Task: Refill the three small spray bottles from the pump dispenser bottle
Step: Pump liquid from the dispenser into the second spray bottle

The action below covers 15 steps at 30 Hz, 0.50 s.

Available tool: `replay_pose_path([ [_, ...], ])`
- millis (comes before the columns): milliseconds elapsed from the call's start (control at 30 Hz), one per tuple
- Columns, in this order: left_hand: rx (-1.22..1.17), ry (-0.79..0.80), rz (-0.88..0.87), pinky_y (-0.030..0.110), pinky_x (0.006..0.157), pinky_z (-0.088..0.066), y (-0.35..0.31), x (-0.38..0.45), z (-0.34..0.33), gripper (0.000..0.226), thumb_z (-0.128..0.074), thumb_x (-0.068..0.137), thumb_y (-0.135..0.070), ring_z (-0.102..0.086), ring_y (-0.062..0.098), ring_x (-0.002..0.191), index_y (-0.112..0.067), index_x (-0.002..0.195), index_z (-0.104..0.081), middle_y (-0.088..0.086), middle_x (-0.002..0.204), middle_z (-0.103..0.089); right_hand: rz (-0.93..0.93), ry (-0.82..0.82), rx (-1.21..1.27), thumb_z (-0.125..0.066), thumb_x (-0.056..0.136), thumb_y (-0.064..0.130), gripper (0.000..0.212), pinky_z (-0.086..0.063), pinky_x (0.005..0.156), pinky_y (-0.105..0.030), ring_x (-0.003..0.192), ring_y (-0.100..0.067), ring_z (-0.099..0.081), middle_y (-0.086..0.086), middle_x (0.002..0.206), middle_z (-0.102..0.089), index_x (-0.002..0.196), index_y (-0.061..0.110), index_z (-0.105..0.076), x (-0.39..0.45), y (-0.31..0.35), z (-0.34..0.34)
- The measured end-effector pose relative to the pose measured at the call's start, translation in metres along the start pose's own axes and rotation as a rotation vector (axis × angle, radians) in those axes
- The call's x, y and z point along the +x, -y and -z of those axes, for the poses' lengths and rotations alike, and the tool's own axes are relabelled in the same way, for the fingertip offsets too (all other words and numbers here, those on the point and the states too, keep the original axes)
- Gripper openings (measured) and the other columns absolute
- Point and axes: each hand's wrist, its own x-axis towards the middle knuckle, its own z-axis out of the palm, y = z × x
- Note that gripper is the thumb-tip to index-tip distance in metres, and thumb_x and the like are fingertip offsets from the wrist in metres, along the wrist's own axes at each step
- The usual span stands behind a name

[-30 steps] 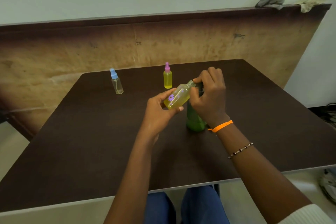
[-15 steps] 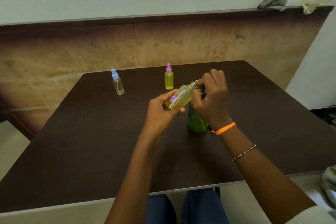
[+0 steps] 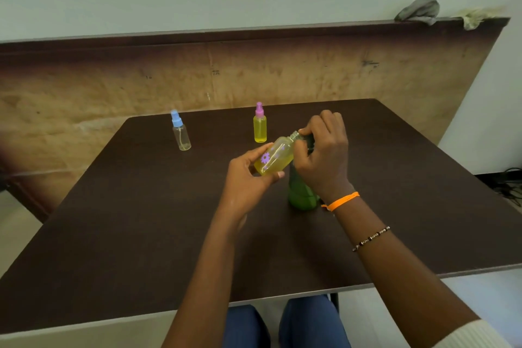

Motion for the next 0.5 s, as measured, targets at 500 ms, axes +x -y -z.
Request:
replay_pose_path([
  [500, -0.010, -0.008, -0.009, 0.029, 0.088, -0.052, 0.002, 0.005, 0.000, 0.056, -0.072, 0.071, 0.007, -0.063, 0.013, 0.104, -0.027, 0.116, -0.062, 0.003, 0.114, -0.067, 0.028, 0.003, -0.062, -0.049, 0.069, 0.012, 0.010, -0.034, 0.056, -0.036, 0.065, -0.026, -0.038, -0.013, 0.068, -0.045, 0.066, 0.003, -0.049, 0.003, -0.002, -0.003],
])
